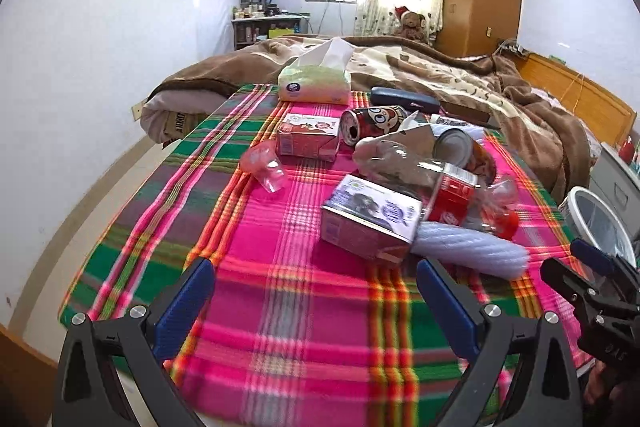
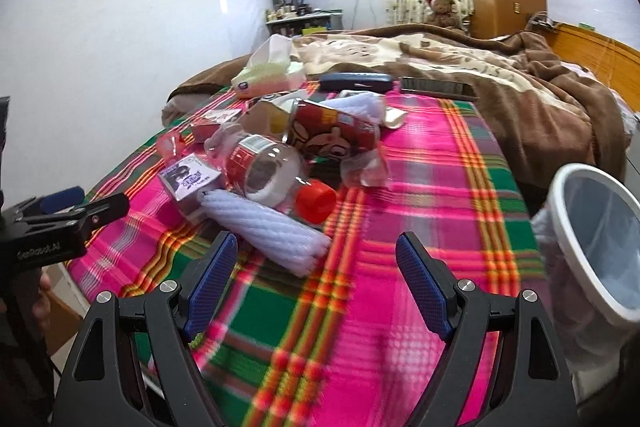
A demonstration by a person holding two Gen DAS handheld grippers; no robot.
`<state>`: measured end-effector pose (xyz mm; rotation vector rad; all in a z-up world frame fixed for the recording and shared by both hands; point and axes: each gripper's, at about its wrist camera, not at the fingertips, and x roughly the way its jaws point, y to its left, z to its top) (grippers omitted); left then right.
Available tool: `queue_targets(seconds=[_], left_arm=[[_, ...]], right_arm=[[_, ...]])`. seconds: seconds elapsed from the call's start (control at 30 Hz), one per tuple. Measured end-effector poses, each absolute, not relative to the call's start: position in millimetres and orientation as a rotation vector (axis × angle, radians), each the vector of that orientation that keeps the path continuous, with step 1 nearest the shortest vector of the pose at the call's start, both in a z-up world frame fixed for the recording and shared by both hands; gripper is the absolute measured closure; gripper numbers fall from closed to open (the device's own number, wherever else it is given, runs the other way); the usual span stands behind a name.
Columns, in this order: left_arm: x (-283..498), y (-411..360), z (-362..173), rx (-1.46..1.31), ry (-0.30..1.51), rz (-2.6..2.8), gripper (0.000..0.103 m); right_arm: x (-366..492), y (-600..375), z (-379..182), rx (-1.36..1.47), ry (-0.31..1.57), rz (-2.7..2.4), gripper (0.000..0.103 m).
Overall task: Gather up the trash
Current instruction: 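Grasp the white foam fruit net with the right gripper while the left gripper approaches the juice box, then grasp the purple-white juice box with the left gripper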
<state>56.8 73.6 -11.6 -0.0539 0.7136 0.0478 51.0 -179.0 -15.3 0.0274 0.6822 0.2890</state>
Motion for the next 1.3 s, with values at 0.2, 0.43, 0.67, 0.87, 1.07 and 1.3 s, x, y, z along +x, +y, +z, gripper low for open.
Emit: queue_targets(seconds=[0.2,0.43,0.67,0.87,1.07,1.3], left_arm=[[78,89,-16,-0.089,0.733,0.009,0.001],[99,84,-22,-0.098,0.77,-0.073,0.001],[114,70,-32,-0.086,0.799,-0.14,0.001],[121,58,-40,-0.038,0.824,-0.129,0.001],[120,66,-51,-0.023,0.865,-0.082,0.001],[104,108,-49,-0.043,0.853,0.034,0.001]], right_arm=[[71,-161,-23,-0.007,0.746,0.342,0.024],[77,-152,-30,-0.042,0.809,0.355,0.051],[62,-161,-28,-0.027,0.813,0.342,0.075],[54,-178,-23,0.001,0.794,0.275,0.077],[59,-181,-21,0.015,0.778,0.228,0.077],[63,-182,-22,0.033,0.776,0.241,0.077]])
